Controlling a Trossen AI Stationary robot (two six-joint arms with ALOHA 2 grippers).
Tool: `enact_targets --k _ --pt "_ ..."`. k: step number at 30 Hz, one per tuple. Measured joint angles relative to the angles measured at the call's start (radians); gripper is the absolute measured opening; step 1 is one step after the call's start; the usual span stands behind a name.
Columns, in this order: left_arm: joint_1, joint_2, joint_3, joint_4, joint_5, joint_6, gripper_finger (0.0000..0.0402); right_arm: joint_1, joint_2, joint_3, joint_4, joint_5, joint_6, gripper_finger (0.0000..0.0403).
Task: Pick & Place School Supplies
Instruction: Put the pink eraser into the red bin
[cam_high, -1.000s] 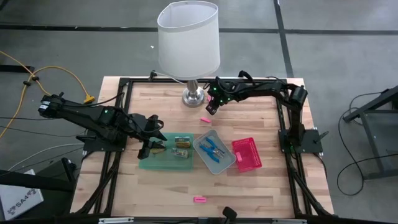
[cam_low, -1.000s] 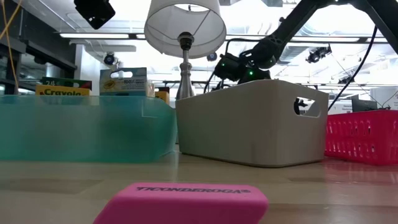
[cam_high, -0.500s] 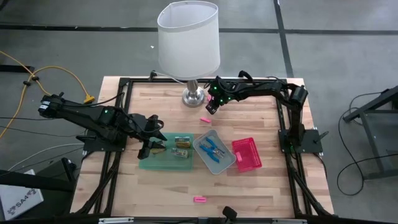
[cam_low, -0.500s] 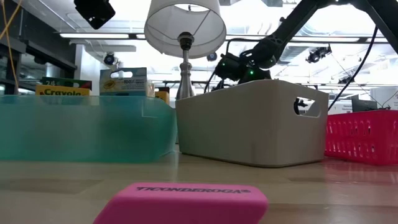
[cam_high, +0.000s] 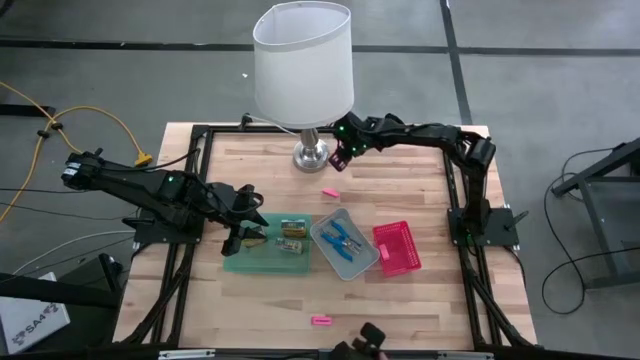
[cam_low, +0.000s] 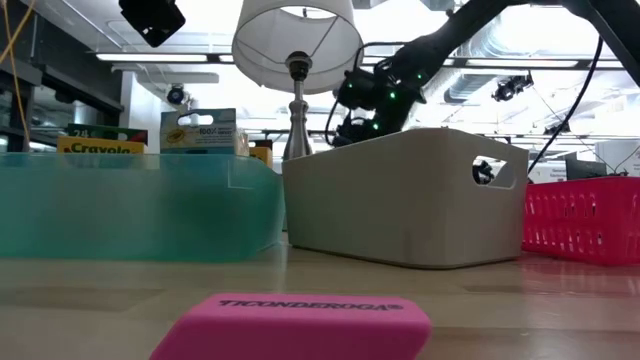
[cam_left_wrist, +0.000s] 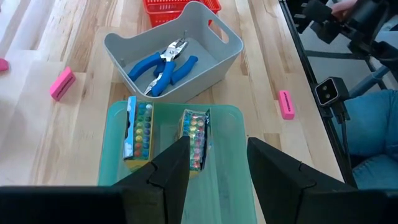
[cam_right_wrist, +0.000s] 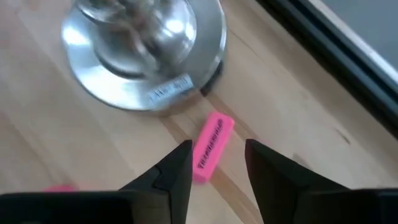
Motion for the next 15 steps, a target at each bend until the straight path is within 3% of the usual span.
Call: enact_targets --k 15 --pt "0.0 0.0 0.0 0.0 0.0 -0.01 0.0156 -0.003 0.052 -0.003 0.001 0.022 0.108 0.0189"
